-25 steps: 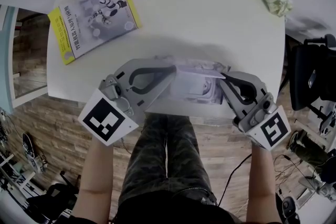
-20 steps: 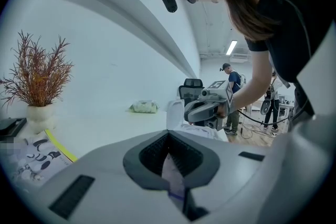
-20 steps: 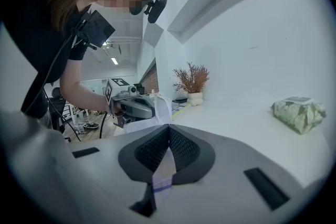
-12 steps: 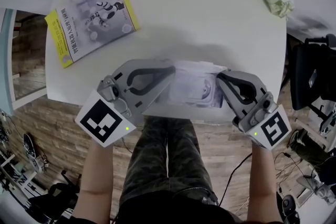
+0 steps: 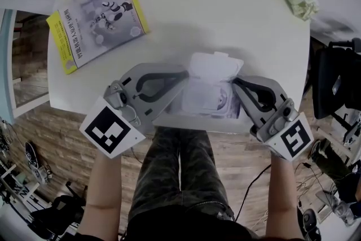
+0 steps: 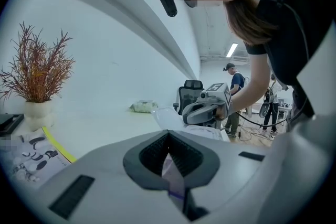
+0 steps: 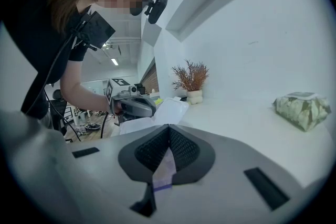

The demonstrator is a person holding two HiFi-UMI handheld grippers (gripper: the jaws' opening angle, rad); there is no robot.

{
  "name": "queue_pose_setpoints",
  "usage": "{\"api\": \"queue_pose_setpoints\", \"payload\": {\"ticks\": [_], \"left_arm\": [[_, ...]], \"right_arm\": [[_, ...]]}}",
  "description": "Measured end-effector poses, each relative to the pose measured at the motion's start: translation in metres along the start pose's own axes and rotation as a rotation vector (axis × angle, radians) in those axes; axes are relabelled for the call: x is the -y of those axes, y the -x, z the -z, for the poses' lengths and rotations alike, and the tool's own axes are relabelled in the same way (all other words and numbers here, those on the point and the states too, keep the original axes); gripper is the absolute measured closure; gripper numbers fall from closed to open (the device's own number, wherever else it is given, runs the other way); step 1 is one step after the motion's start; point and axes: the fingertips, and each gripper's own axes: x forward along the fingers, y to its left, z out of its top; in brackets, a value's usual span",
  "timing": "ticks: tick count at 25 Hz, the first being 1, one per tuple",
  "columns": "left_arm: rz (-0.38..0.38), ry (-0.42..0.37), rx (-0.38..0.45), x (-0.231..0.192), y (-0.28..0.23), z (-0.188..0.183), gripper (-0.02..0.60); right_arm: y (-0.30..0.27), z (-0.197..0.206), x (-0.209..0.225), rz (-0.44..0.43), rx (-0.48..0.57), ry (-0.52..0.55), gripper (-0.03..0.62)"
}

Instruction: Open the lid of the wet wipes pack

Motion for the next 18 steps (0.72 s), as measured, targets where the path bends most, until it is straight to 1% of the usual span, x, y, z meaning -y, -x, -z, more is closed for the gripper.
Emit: {"api": "queue_pose_setpoints", "payload": {"ticks": [18], "left_arm": [[0.005,0.035,0.017,-0.0061,-0.0029,0.0008,0.569]], "right_arm": [[-0.0029,0.0031,0.0044,-0.008,-0.007,-0.018,0.574]]}}
